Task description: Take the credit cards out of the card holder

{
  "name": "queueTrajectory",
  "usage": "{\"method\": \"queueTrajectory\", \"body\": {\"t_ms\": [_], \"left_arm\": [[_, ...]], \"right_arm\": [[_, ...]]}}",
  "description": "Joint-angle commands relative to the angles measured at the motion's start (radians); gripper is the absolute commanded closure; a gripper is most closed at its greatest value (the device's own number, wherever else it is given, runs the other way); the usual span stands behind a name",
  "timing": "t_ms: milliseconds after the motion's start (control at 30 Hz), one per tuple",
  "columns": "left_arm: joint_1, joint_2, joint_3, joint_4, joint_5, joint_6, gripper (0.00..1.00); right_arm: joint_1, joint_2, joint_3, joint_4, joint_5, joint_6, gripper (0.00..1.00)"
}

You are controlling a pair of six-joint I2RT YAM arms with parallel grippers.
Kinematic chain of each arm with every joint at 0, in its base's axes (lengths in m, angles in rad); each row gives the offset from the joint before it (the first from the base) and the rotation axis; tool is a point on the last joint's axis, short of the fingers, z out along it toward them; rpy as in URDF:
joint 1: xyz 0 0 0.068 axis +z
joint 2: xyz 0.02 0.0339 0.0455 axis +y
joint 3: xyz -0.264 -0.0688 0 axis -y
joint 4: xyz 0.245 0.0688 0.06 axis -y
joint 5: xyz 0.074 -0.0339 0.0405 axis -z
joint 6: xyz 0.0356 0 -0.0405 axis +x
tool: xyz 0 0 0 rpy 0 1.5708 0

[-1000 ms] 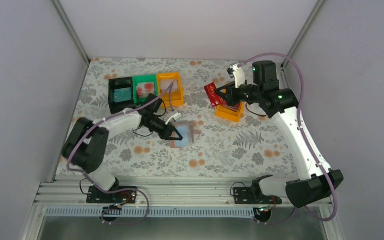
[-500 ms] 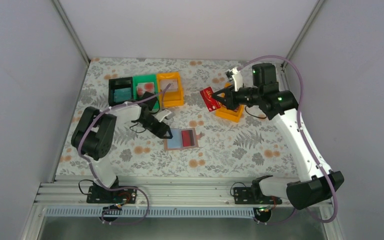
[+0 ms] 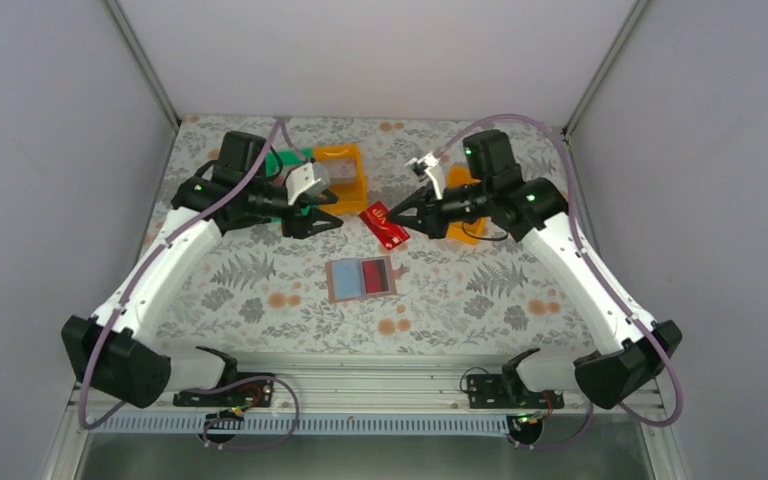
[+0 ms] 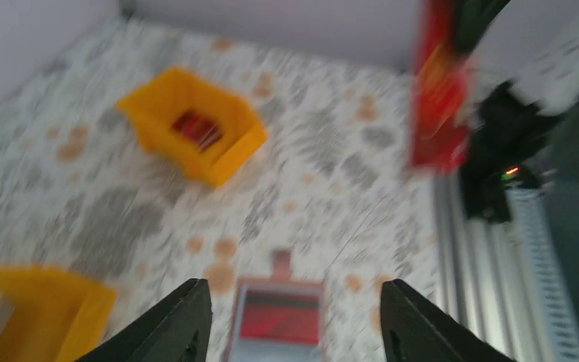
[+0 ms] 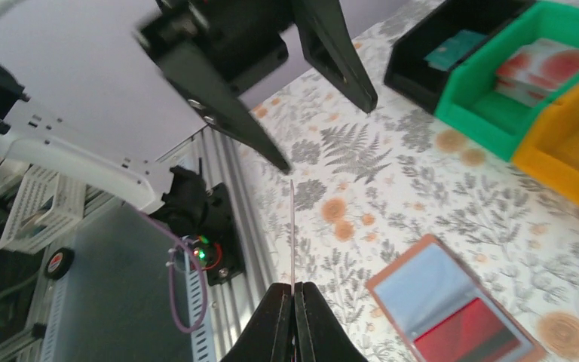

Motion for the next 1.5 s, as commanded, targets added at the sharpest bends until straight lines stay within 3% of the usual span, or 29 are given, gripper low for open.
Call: {"method": "queueTrajectory", "body": {"t_ms": [0,133,233,300,400,533,633,700,733,867,900,1067,1333,1467], "left_arm": [[-0.037,0.007,0.105,-0.208,0.27,0.239,0.38],[-0.081,0.031,0.149,-0.247,0.274,0.248,0.36],[-0.091,0.031,0.149,-0.286,0.303,0.289,0.4],[-0.11,0.028,0.141,-0.257,0.289,0.251,0.57],[-0.125,0.04,0.151,-0.248,0.29,0.209,0.94],[-0.127,0.043,0.164,-0.321,0.329,0.246,0.98],[-0.125,0.015,0.131,-0.264,0.338,0.154,0.98],[-0.117,-0.011,0.102,-0.156,0.349,0.044,0.98],[-0.11,-0.025,0.094,-0.111,0.364,-0.007,0.98],[-0.078,-0.05,0.108,0.065,0.405,-0.235,0.98],[-0.073,-0.058,0.113,0.118,0.402,-0.291,0.98],[-0.07,-0.065,0.116,0.331,0.399,-0.529,0.98],[-0.069,-0.084,0.067,0.431,0.391,-0.609,0.98],[-0.07,-0.083,0.054,0.473,0.378,-0.647,0.98]], "right_arm": [[0.101,0.057,0.092,-0.077,0.042,-0.076,0.96],[0.166,0.094,0.142,-0.11,0.057,-0.09,0.96],[0.198,0.105,0.165,-0.122,0.092,-0.088,0.96],[0.22,0.126,0.179,-0.142,0.106,-0.094,0.96],[0.249,0.148,0.197,-0.158,0.127,-0.1,0.96],[0.254,0.127,0.187,-0.131,0.141,-0.092,0.96],[0.252,0.086,0.167,-0.074,0.202,-0.059,0.94],[0.232,0.025,0.106,0.026,0.285,-0.008,0.73],[0.216,-0.037,0.029,0.098,0.304,0.023,0.58],[0.131,-0.194,-0.173,0.434,0.195,0.198,0.08],[0.127,-0.217,-0.209,0.507,0.182,0.244,0.02],[0.126,-0.272,-0.328,0.78,0.199,0.469,0.01],[0.127,-0.191,-0.306,0.803,0.126,0.515,0.52],[0.13,-0.181,-0.314,0.799,0.096,0.513,0.57]]}}
